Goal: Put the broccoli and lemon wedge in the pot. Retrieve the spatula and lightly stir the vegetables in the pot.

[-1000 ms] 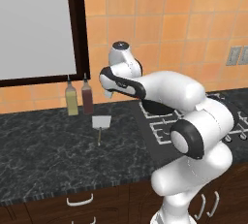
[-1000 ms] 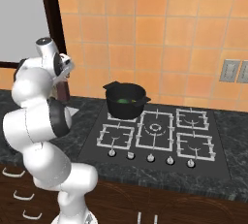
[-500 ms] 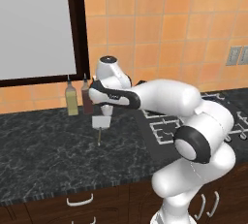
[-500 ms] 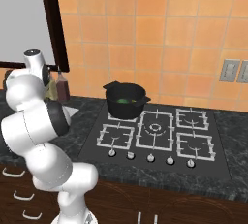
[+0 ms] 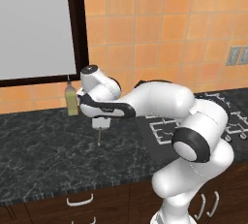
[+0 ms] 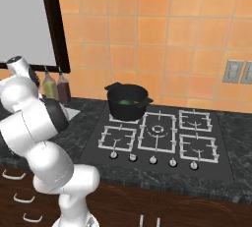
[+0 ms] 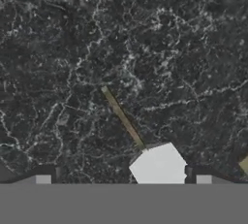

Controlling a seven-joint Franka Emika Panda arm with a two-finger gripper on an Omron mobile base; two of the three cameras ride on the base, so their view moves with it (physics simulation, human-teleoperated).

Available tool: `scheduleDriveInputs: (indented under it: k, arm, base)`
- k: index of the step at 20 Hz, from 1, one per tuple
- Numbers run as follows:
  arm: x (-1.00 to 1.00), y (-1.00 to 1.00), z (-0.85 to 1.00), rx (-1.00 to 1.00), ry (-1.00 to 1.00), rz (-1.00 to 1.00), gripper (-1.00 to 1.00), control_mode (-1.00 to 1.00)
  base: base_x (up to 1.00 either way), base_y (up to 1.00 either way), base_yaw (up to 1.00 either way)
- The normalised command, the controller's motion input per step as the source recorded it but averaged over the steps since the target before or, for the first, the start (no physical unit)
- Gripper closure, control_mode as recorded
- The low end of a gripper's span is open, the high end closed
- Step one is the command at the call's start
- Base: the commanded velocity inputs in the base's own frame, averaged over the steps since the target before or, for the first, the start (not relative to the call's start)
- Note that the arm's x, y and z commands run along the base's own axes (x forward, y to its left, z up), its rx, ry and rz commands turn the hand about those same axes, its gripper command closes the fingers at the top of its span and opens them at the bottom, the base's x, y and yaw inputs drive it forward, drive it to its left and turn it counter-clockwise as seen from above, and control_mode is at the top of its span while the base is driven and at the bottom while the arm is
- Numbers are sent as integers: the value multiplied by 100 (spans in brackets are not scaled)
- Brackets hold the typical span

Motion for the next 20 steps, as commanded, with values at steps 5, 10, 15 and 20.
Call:
scheduleDriveInputs:
  k: [5,10,15,20]
  arm:
    - [-59,-4,-21,-19,-16,36,-100,-100]
    - [-10,-10,-34,-1,-8,4,-100,-100]
    - [0,-4,-58,0,1,6,-100,-100]
    - [3,0,-48,0,3,11,-100,-100]
  base:
    - [0,0,0]
    - [0,0,0]
    - [0,0,0]
    - [0,0,0]
